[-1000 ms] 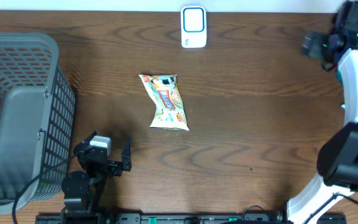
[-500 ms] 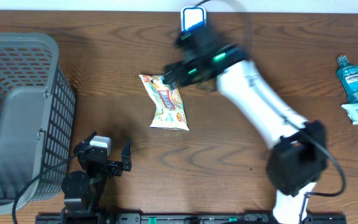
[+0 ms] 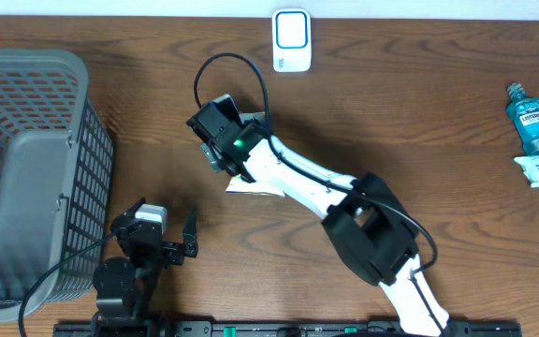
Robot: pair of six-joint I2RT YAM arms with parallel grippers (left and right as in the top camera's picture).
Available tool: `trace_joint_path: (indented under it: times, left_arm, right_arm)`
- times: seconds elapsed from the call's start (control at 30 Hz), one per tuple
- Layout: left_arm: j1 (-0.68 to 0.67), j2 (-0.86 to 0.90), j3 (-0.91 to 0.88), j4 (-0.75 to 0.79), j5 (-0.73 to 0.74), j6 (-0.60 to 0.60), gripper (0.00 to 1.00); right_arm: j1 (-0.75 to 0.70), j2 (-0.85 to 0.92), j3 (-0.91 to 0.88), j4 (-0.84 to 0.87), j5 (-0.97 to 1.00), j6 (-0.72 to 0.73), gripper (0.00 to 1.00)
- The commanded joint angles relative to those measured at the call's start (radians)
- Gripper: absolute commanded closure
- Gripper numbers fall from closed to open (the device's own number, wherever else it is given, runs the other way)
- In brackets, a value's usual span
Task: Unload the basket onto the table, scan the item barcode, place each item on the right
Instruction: 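Move the right gripper to the yellow snack bag and grasp it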
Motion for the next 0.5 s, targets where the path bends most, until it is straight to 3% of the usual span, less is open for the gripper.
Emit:
trace_joint_path:
  times: [0.0,0.07,0.2,0.3,0.43,0.47]
  left_arm:
    - [0.006,-0.005,-0.016,-0.019,0.005,0.014,0.02]
    - [0.006,-0.005,-0.016,-0.019,0.005,0.014,0.02]
    - [0.006,-0.005,-0.016,-0.019,0.005,0.014,0.02]
    - [0.006,-0.005,-0.016,-0.019,0.005,0.014,0.02]
    - [0.006,-0.005,-0.016,-0.019,0.005,0.014,0.02]
    - [0.006,-0.005,-0.016,-0.019,0.005,0.014,0.02]
  right_arm:
    - [0.021,0.032,-0.001,-0.013,0.057,0.020,0.01]
    - [0.021,0.057,-0.001,-0.035,0.062,0.021,0.05]
    - [0.015,0.100,-0.001,-0.118,0.098,0.091,0.24]
    - [0.005,0.101,0.000,-0.185,0.092,0.143,0.50]
    - [-0.010,0.081,0.061,-0.287,0.031,0.148,0.93]
    - [-0.018,0.074,0.093,-0.324,0.003,0.148,0.99]
